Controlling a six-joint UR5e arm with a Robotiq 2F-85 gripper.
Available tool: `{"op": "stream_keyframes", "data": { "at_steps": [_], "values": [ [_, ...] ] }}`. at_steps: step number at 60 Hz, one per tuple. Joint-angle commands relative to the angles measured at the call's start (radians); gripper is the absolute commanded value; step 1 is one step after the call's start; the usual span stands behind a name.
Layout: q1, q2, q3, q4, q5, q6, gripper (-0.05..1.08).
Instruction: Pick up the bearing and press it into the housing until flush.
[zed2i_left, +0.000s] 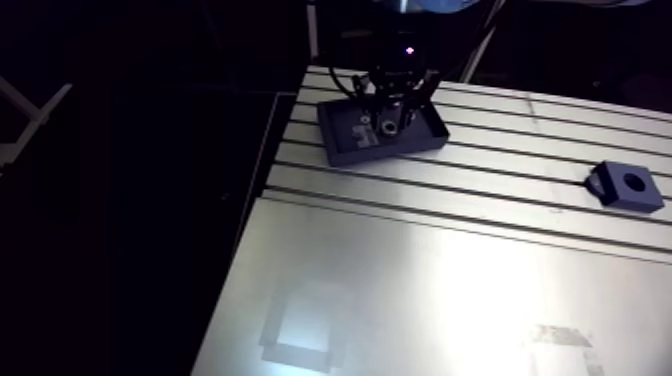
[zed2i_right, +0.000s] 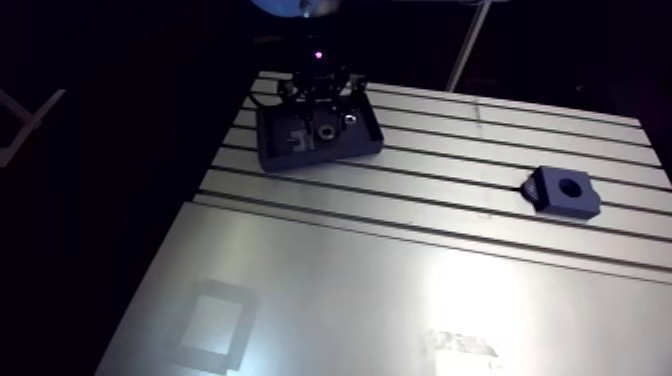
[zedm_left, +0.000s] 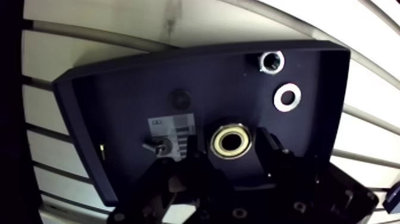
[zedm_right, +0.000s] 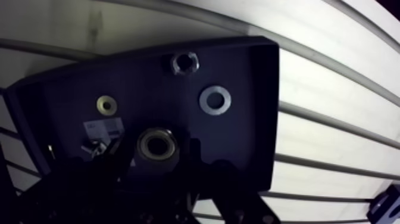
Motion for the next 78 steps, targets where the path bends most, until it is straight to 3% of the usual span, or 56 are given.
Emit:
{"op": "stream_keyframes", "data": {
  "at_steps": [1, 67, 78],
  "values": [
    [0.000, 0.002, -0.001, 0.000, 0.000, 0.000, 0.47],
    [-0.006, -0.008, -0.009, 0.001, 0.002, 0.000, 0.58],
    [-0.023, -0.053, -0.035, 0.015, 0.006, -0.001, 0.59]
  ]
}}
